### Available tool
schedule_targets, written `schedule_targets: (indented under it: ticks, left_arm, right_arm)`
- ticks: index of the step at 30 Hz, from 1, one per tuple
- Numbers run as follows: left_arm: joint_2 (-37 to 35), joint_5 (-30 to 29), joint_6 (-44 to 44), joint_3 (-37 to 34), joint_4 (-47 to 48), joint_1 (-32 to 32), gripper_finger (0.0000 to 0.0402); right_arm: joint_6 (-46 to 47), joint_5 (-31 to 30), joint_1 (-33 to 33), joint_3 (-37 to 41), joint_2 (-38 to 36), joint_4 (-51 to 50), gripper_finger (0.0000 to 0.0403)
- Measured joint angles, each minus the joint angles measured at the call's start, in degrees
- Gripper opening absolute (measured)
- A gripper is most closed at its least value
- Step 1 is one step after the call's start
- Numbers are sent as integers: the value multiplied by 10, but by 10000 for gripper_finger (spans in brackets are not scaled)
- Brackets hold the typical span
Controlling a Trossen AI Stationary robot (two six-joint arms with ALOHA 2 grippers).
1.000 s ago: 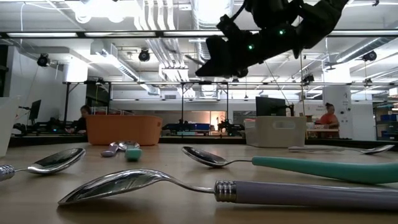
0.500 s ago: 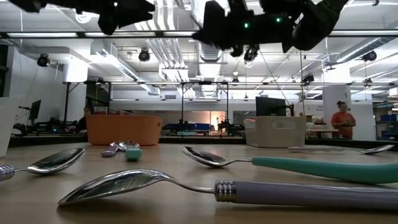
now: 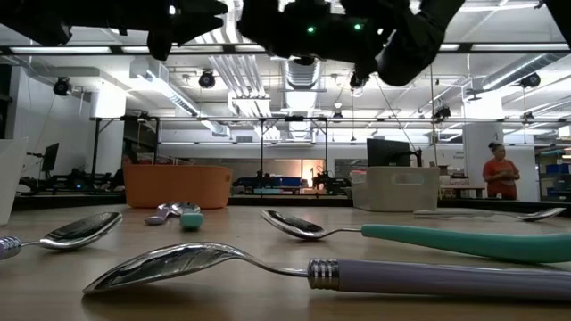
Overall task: Sort silverware by color (type)
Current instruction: Put the bottom left blue patterned spoon into the orange bin
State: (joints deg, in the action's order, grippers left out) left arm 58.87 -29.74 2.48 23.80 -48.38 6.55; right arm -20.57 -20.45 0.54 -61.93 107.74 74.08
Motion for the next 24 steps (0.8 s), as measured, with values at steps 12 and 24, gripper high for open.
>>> schedule_targets:
  ticks: [12,24]
  left_arm:
    - [6,-30,13,3,-2,-5,145]
    - [2,-5,15,2,14,-5,145]
  right_arm:
    - [-97,-18,-1,-76,64,-9,21]
    - [-174,-18,-2,-76,53,-25,21]
